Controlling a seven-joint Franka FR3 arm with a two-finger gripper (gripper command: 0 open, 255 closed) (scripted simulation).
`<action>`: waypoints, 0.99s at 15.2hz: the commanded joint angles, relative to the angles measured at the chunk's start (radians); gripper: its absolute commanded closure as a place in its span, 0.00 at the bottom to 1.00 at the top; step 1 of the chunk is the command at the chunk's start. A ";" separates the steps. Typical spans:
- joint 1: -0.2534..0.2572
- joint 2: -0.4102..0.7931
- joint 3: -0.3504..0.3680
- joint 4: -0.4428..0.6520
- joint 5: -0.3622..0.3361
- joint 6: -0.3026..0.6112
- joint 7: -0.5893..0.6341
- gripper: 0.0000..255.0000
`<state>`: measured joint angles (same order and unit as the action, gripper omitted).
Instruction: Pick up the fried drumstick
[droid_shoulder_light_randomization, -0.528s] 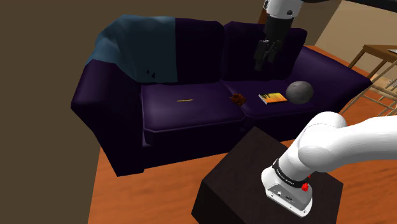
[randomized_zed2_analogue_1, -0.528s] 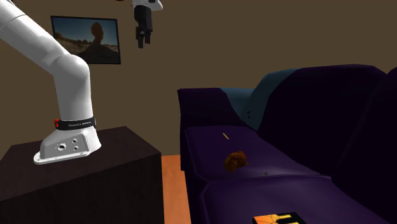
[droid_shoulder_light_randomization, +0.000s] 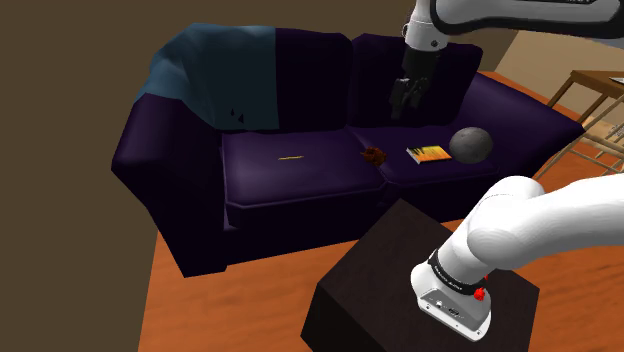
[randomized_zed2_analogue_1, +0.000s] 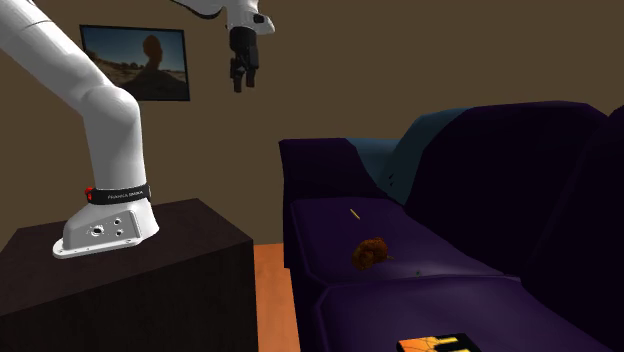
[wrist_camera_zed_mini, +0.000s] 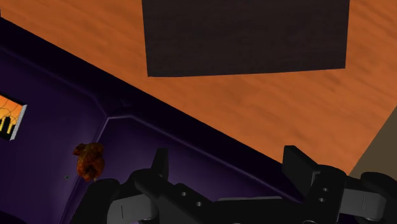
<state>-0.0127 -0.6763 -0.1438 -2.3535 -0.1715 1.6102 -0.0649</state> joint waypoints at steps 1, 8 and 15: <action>-0.010 0.046 -0.035 -0.009 -0.018 0.055 -0.027 0.00; -0.036 0.234 -0.144 -0.013 -0.053 0.241 -0.112 0.00; -0.055 0.472 -0.243 0.045 -0.032 0.411 -0.214 0.00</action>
<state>-0.0631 -0.2423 -0.3703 -2.3181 -0.2085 1.9934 -0.2591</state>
